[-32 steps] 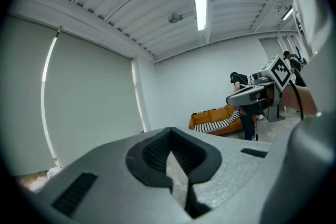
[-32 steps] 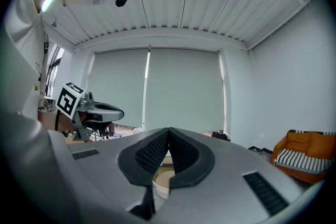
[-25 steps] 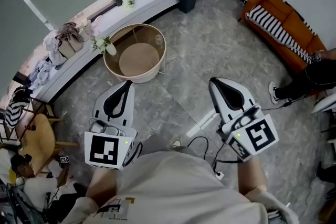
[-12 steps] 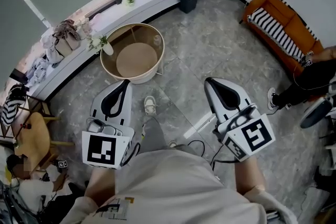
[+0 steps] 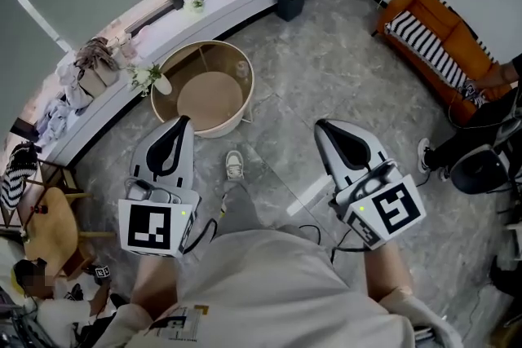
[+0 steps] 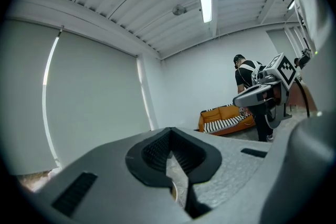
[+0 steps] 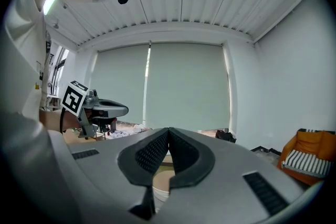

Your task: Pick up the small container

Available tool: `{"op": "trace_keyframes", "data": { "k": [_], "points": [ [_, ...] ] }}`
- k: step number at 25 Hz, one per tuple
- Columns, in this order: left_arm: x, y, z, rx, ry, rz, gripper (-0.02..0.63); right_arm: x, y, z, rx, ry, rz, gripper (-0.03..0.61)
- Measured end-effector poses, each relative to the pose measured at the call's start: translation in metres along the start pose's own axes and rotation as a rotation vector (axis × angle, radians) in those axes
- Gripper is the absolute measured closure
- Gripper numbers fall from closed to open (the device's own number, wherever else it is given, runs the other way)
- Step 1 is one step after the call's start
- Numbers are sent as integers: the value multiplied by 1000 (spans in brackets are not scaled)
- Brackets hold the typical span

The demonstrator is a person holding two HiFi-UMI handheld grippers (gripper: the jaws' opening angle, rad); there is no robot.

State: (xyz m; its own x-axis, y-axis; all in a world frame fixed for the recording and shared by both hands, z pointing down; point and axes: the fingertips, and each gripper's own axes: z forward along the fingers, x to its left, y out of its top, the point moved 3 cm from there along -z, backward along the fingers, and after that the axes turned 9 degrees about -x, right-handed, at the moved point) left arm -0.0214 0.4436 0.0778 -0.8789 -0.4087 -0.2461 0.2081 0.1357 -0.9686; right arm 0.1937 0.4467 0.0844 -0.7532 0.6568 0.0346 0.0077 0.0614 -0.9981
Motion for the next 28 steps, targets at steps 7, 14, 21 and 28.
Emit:
{"op": "trace_keyframes", "data": {
  "k": [7, 14, 21, 28],
  "points": [
    [37, -15, 54, 16, -45, -10, 606, -28, -7, 55, 25, -30, 15, 572],
    [81, -35, 115, 38, -73, -46, 606, -56, -16, 130, 52, -34, 29, 572],
    [132, -46, 183, 59, -91, -53, 606, -94, -17, 208, 79, -35, 41, 572],
    [195, -59, 249, 62, -118, -53, 606, -128, -11, 295, 80, -55, 35, 572]
  ]
}}
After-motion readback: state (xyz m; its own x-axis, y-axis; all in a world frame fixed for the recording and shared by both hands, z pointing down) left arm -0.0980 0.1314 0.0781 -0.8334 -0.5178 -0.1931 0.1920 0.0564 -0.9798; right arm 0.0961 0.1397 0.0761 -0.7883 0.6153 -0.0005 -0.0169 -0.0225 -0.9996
